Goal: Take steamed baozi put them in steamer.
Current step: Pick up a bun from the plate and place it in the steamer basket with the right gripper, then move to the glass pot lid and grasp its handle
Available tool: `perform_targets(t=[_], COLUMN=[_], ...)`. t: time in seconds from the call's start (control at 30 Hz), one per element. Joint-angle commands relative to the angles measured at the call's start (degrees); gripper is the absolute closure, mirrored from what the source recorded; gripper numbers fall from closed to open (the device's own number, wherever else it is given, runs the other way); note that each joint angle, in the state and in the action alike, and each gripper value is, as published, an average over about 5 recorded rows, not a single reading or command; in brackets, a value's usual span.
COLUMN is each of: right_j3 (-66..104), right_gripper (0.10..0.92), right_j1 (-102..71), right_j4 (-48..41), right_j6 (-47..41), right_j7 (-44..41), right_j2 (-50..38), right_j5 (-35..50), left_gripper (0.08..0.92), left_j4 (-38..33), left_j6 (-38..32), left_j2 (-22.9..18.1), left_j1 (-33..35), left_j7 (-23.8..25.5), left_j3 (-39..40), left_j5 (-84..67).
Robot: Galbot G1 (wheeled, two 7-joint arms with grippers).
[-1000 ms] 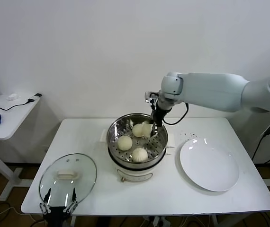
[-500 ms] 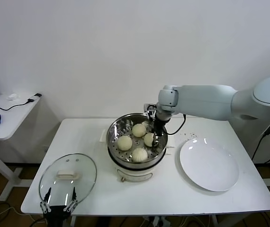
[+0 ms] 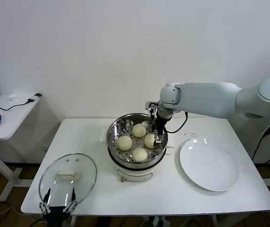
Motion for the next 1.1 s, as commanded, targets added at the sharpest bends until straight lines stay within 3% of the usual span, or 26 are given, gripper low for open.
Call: perform_targets(t=[0.03,0.27,0.5,0.77,1.1], right_j3=[2.8,5.6,15.4,53.4,99.6], right_gripper=[0.203,0.203,0.203,0.203,0.203], right_j1=[4.4,8.9,1.4,-37.9,-84.8], right_j4=[1.3,3.9,13.8,22.8,26.7], right_j6=[3.1,15.7,25.2,29.0,32.3], right_j7=[-1.4,-0.4,12.7,28.2,33.6], right_j2=[-5.7,-15.9,-33.3,-47.4,-45.8], right_j5=[0.4,1.5,2.0,-0.3,-6.8], left_gripper=[0.177,0.177,0.177,0.177,0.177], left_j4=[0.1,0.1,-0.3,-1.7,-3.9], left_j6=[-0.1,-0.1,-0.8,-0.8,-0.6], left_j2=[0.2,0.7,1.3,0.5,-0.3], left_j1=[-0.1,-0.8,-0.4,-0.4,-0.2], left_j7=[0.0,0.0,0.1,0.1,1.7], left_j3=[-0.1,-0.3,-0.7,-1.7,-2.4], left_j5=[-0.1,-0.1,0.0,0.3,3.8])
